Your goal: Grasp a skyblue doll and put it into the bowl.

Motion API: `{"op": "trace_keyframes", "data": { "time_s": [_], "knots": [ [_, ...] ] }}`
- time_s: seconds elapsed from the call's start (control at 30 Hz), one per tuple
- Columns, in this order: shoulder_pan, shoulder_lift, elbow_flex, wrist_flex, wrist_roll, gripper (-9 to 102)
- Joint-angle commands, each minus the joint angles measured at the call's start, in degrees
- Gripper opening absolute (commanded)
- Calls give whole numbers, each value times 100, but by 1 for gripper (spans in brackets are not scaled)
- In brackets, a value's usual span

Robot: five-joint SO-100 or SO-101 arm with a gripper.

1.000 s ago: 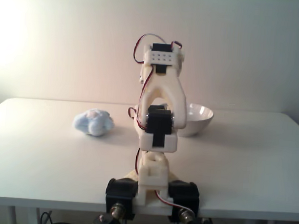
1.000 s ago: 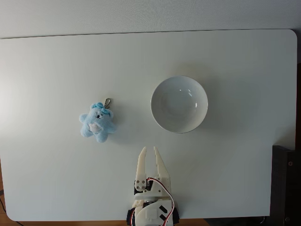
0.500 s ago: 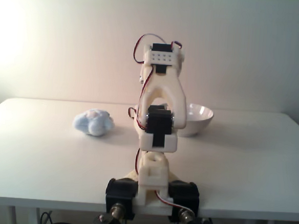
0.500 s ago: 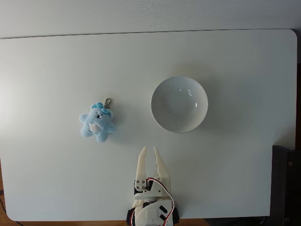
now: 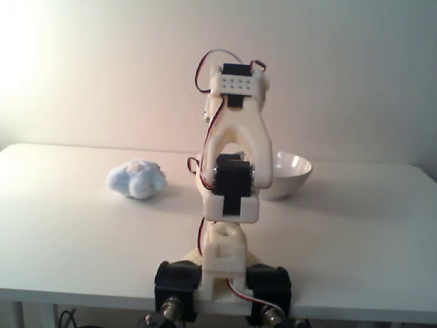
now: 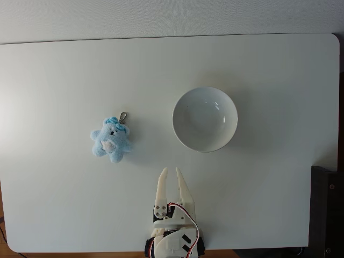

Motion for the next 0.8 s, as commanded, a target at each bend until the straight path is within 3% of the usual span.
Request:
{"op": "trace_keyframes", "data": {
  "time_s": [0.0,0.77],
  "knots": [
    [18,1626,-35,-35,-35,7],
    [-9,1617,-44,-79,-44,8]
  ]
}}
